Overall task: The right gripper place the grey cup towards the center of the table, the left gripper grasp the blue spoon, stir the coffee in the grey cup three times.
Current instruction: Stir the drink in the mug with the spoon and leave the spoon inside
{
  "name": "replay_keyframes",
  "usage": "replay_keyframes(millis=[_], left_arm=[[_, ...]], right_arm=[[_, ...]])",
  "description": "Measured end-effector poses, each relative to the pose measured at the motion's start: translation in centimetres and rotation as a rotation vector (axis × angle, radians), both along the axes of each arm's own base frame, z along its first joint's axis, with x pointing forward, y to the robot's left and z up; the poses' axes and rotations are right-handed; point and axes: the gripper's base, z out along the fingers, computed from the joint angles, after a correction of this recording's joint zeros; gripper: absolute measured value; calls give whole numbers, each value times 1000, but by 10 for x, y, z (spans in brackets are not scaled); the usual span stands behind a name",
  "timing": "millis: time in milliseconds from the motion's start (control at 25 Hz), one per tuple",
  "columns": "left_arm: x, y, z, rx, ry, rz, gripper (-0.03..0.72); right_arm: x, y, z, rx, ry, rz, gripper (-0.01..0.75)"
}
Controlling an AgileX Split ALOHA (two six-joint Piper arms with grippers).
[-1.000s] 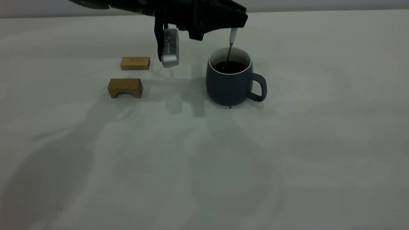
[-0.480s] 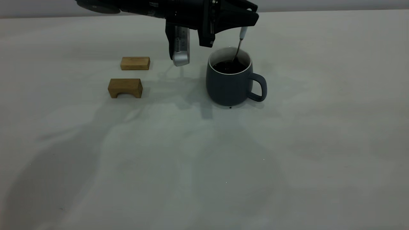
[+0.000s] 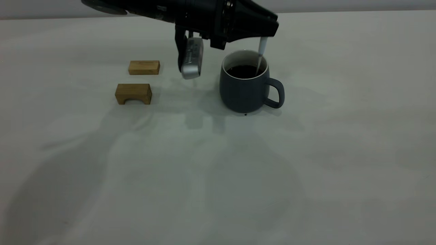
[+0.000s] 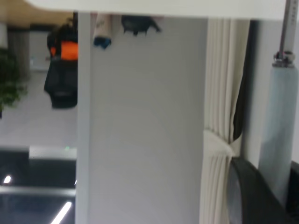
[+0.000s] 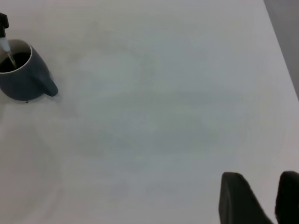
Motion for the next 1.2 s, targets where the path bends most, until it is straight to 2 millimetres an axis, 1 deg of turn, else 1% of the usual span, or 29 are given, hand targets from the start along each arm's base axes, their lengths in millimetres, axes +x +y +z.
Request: replay_keyframes(millis=[240, 440, 560, 680, 880, 1040, 1200], left_arm=[[9, 12, -3, 43, -123, 28, 161], [11, 9, 2, -17, -213, 20, 161], [6, 3, 6, -63, -200, -6, 161], [2, 0, 8, -90, -128, -23, 161], [-3, 2, 3, -31, -7, -51, 161], [2, 10, -2, 25, -19, -24, 161], [9, 17, -5, 63, -91, 10, 161]], right_arm=[[0, 0, 0, 1, 0, -1, 239], [0, 0, 0, 1, 0, -1, 239], [0, 0, 0, 1, 0, -1, 239], [0, 0, 0, 1, 0, -1, 239], [0, 0, 0, 1, 0, -1, 239], [0, 0, 0, 1, 0, -1, 239], [0, 0, 0, 1, 0, -1, 239]])
